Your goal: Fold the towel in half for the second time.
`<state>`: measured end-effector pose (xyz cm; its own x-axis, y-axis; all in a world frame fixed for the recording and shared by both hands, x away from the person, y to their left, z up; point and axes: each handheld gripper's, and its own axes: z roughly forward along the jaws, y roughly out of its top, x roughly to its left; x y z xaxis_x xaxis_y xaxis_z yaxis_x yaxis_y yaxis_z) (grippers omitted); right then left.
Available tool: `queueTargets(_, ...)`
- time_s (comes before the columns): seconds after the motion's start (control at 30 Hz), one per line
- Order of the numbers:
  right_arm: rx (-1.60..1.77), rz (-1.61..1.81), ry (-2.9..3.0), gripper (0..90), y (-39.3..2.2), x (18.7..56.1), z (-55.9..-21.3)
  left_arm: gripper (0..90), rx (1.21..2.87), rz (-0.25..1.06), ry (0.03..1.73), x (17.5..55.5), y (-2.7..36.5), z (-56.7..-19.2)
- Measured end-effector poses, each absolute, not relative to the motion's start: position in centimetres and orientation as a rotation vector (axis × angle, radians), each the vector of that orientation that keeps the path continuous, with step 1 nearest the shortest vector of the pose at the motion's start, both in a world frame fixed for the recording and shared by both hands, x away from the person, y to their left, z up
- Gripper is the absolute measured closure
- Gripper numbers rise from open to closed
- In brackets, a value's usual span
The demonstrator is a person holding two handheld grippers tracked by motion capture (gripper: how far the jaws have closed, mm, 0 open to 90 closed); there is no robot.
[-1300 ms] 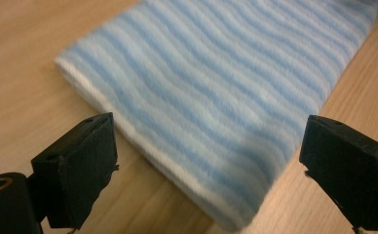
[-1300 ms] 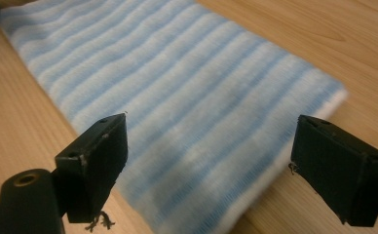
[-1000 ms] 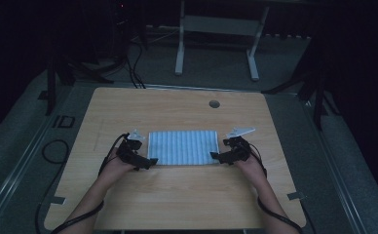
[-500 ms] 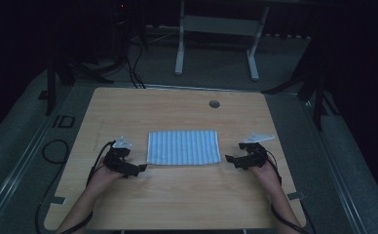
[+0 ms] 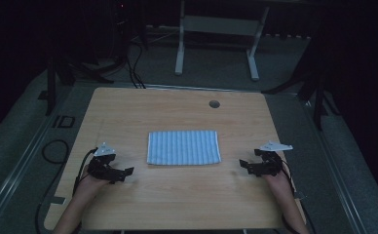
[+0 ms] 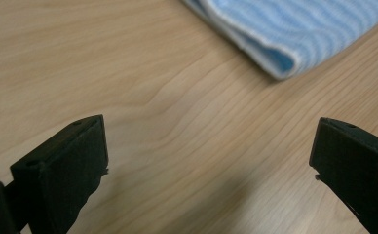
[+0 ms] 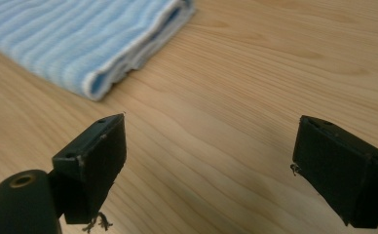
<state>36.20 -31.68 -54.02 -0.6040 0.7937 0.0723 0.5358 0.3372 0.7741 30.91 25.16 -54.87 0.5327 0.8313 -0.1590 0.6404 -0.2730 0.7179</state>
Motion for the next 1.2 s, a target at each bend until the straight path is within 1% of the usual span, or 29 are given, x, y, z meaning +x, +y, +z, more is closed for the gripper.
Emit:
queueTargets(0.23,1.248,1.117,2.191,11.7,-33.7,35.0,-54.1,0.7,1.952,0.350,1.258,29.8,26.6,-55.4)
queueTargets(0.3,1.274,1.108,2.149,10.3,-34.1,34.7,-54.0,0.7,1.942,0.347,1.268,29.6,26.9,-55.5)
queueTargets(0.53,1.328,1.072,2.065,10.3,-35.5,33.4,-53.9,0.7,1.933,0.372,1.276,28.8,27.1,-55.7)
queueTargets(0.67,1.383,1.035,1.995,10.3,-36.6,32.9,-54.0,0.7,1.892,0.395,1.319,27.9,27.5,-55.9)
queueTargets(0.9,1.408,1.001,1.965,10.2,-36.8,32.8,-54.1,0.7,1.820,0.449,1.416,27.7,29.0,-55.9)
queueTargets(1.0,1.408,0.998,1.943,10.3,-36.8,32.9,-54.2,0.7,1.764,0.479,1.458,27.7,29.5,-55.7)
queueTargets(1.2,1.415,0.995,1.904,10.3,-36.9,32.8,-54.1,0.7,1.726,0.520,1.467,27.7,29.8,-55.6)
